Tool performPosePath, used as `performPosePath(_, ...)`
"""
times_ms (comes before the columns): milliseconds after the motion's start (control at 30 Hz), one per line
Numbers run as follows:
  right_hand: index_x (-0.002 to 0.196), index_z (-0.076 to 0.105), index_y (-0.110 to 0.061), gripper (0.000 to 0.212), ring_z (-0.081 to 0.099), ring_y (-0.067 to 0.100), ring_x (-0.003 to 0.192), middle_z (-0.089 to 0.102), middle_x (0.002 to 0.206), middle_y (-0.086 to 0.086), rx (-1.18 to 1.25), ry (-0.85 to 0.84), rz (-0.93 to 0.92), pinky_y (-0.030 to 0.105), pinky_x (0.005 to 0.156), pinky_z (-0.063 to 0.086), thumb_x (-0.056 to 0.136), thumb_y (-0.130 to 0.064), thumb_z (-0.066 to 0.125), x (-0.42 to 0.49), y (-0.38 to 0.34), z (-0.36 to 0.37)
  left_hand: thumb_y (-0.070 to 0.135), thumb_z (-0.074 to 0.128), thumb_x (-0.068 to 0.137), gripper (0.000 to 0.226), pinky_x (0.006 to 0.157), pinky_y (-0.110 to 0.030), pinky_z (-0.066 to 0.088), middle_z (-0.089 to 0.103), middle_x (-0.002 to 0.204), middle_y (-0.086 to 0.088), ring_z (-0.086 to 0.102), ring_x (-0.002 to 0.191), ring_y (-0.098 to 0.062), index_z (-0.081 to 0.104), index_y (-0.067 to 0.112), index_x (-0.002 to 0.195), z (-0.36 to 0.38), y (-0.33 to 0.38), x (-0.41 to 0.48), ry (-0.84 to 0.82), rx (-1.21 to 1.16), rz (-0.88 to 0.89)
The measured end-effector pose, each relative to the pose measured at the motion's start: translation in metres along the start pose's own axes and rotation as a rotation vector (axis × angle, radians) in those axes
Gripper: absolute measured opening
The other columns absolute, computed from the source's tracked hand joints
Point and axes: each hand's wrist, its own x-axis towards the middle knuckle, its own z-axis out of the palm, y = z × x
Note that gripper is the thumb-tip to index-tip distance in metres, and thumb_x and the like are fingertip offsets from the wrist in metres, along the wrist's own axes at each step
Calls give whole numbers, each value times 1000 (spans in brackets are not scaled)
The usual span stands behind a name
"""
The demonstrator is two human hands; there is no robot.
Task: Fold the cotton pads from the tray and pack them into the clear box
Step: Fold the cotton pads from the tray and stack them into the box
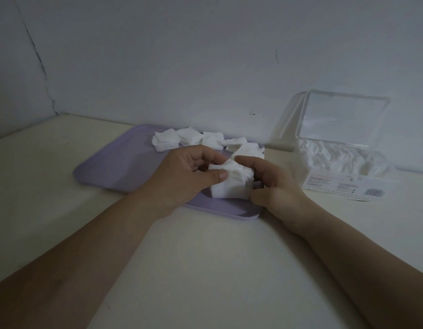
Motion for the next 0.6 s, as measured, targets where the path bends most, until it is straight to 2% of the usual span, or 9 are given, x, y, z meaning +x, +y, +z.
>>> performPosePath(67, 136, 58, -32, 76, 72, 6, 93, 73, 117, -6, -34, -50, -8, 28, 82, 55, 66, -11, 80, -3, -3, 0, 2, 83, 80, 24, 90, -31, 55, 79, 97, -5, 67, 91, -14, 77, 23, 90, 0, 1, -1, -11, -8, 5)
performPosePath(100, 134, 58, -36, 75, 72, 4, 95, 73, 115, -10, -83, -48, -17, 28, 84, 57, 67, -22, 90, -4, -5, 1, 2, 83, 80, 24, 90, -32, 56, 79, 96, -5, 67, 90, -14, 77, 23, 90, 0, 1, -1, -22, -2, 6)
performPosePath(167, 129, 60, -39, 70, 73, 5, 99, 73, 114, -15, -211, 2, -52, 31, 90, 59, 68, -44, 92, -6, -7, 4, 2, 83, 81, 24, 92, -40, 58, 78, 96, -10, 68, 90, -17, 78, 24, 90, -1, 2, -2, -46, 21, 5)
performPosePath(200, 129, 61, -38, 65, 72, 6, 99, 73, 113, -15, -258, 23, -77, 31, 91, 59, 71, -44, 90, -5, -7, 5, 2, 83, 81, 24, 93, -45, 58, 77, 99, -16, 68, 89, -20, 79, 23, 90, -1, 3, -2, -53, 24, -3)
performPosePath(267, 127, 62, -38, 53, 71, 2, 95, 72, 108, -19, -312, 54, -118, 25, 91, 56, 81, -32, 87, -4, -7, 7, 3, 83, 81, 20, 94, -52, 57, 72, 103, -27, 66, 89, -26, 80, 21, 91, -1, 3, -1, -58, 32, -22)
performPosePath(333, 127, 60, -41, 51, 69, -2, 93, 70, 107, -23, -339, 69, -145, 15, 88, 52, 85, -25, 84, -4, -8, 7, 2, 81, 83, 16, 88, -48, 60, 71, 104, -31, 66, 87, -27, 80, 13, 94, -1, 4, -1, -67, 11, -34)
performPosePath(433, 125, 59, -44, 53, 68, -2, 98, 70, 110, -24, -347, 78, -153, 10, 87, 50, 84, -22, 84, -3, -6, 6, -2, 77, 84, 11, 73, -30, 62, 76, 96, -24, 68, 83, -24, 77, 4, 94, 0, 5, 0, -81, -53, -49)
performPosePath(500, 125, 60, -44, 53, 69, 2, 99, 72, 111, -20, -341, 84, -148, 15, 90, 52, 83, -23, 85, -2, -4, 7, -1, 77, 85, 11, 70, -28, 62, 77, 88, -15, 67, 79, -24, 78, 9, 90, 0, 5, 0, -70, -74, -52)
performPosePath(600, 126, 65, -34, 48, 71, 4, 97, 74, 112, -15, -334, 104, -145, 22, 91, 55, 84, -25, 85, 0, -1, 6, 2, 77, 85, 17, 73, -27, 58, 78, 85, -3, 68, 79, -16, 79, 19, 84, -1, 5, 2, 7, -112, -50)
